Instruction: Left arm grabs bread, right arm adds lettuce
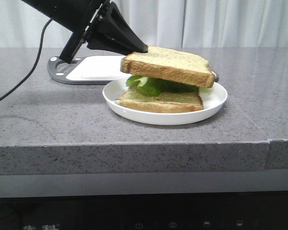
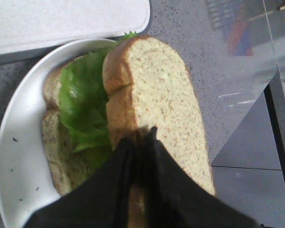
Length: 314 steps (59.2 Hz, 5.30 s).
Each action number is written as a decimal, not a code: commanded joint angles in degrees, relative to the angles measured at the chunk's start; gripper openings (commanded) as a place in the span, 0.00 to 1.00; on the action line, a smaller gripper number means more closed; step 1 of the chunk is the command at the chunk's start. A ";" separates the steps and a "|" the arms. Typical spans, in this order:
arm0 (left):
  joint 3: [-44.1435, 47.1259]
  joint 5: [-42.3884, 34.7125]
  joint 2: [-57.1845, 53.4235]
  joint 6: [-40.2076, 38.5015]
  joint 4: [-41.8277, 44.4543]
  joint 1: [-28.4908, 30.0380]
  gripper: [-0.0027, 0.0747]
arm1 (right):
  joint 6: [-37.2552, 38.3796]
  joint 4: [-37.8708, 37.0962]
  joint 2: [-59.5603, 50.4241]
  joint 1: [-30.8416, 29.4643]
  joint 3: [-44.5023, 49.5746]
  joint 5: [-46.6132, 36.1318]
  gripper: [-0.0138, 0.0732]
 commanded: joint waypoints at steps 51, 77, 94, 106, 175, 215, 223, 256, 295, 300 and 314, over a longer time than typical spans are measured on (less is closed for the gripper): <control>0.16 -4.60 -21.74 4.18 8.07 8.10 0.01 | -0.07 0.25 0.04 -0.40 -1.60 -6.98 0.09; 30.90 -33.86 -55.58 4.42 25.95 7.98 0.01 | -0.07 -0.24 -4.22 -4.87 1.27 -8.92 0.09; 51.58 -37.54 -78.83 4.42 25.61 7.98 0.01 | -0.07 -0.18 -13.81 -4.87 5.82 -6.13 0.09; 56.61 -38.55 -89.64 4.42 25.21 7.98 0.01 | -0.14 -0.18 -14.61 -4.87 6.36 -3.21 0.09; 63.00 -40.48 -100.03 -32.86 65.79 11.67 0.01 | -0.14 -0.18 -14.61 -4.80 6.36 -3.21 0.09; 78.61 -47.14 -104.49 -32.86 62.34 18.93 0.01 | -0.14 -0.18 -14.61 -4.81 6.36 -3.35 0.09; 78.61 -47.14 -104.49 -32.86 62.34 18.93 0.01 | -0.14 -0.18 -14.61 -4.81 6.36 -3.35 0.09; 78.61 -47.14 -104.49 -32.86 62.34 18.93 0.01 | -0.14 -0.18 -14.61 -4.81 6.36 -3.40 0.09; 78.61 -47.14 -104.49 -32.86 62.34 18.93 0.01 | 4.70 -2.55 -20.20 -23.45 23.63 -11.97 0.09; 78.61 -47.14 -104.40 -32.86 62.34 18.93 0.01 | 4.70 -2.55 -20.27 -24.89 25.43 -12.49 0.09; 78.61 -47.14 -104.40 -32.86 62.34 18.93 0.01 | 4.70 -2.55 -20.27 -25.43 28.81 -16.08 0.09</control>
